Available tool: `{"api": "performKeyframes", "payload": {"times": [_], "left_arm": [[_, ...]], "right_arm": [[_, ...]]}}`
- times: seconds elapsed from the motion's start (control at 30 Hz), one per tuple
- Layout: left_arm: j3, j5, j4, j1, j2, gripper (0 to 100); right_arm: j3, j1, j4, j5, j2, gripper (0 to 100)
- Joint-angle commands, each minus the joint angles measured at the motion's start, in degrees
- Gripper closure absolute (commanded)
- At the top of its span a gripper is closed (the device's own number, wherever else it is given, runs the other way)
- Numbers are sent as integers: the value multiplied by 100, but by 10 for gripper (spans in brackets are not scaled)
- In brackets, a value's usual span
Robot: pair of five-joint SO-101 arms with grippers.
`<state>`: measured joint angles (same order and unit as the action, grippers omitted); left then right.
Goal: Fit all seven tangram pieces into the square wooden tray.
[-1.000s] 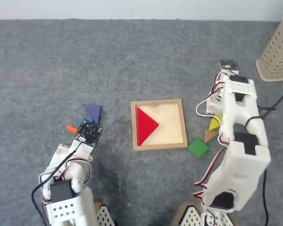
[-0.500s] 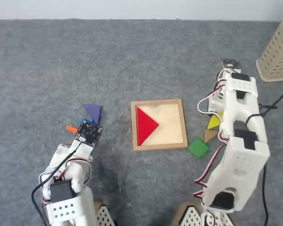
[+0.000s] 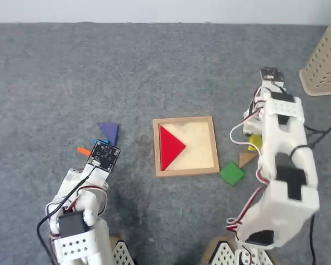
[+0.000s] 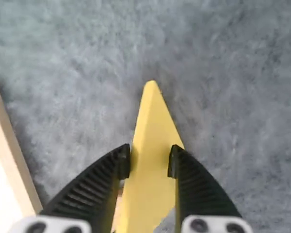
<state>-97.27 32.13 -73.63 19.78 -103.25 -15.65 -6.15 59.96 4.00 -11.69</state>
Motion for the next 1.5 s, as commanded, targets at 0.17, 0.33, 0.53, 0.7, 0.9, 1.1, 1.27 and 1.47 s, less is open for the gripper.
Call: {"api": "performKeyframes", "payload": {"times": [0.17,0.33,0.53,0.7,0.9,1.1,1.27,1.47], "left_arm": [[75,79,-70,0,-132,986],[75,79,-70,0,-132,986],[75,79,-70,0,-132,986],[75,79,-70,0,-132,986],[75,79,-70,0,-132,986],[75,79,-70,0,-132,986],[75,79,-70,0,-132,986],[75,79,-70,0,-132,986]], "right_arm": [[-519,-101,-251,-79,813,826],[-457,-127,-189,-62,549,825],[44,-163,259,-202,-171,777],[695,-119,664,-149,-927,756],[985,-110,919,-26,-1341,756],[1020,-154,1024,0,-1305,756],[1002,-163,567,0,-699,756],[466,-268,330,-35,409,756]]}}
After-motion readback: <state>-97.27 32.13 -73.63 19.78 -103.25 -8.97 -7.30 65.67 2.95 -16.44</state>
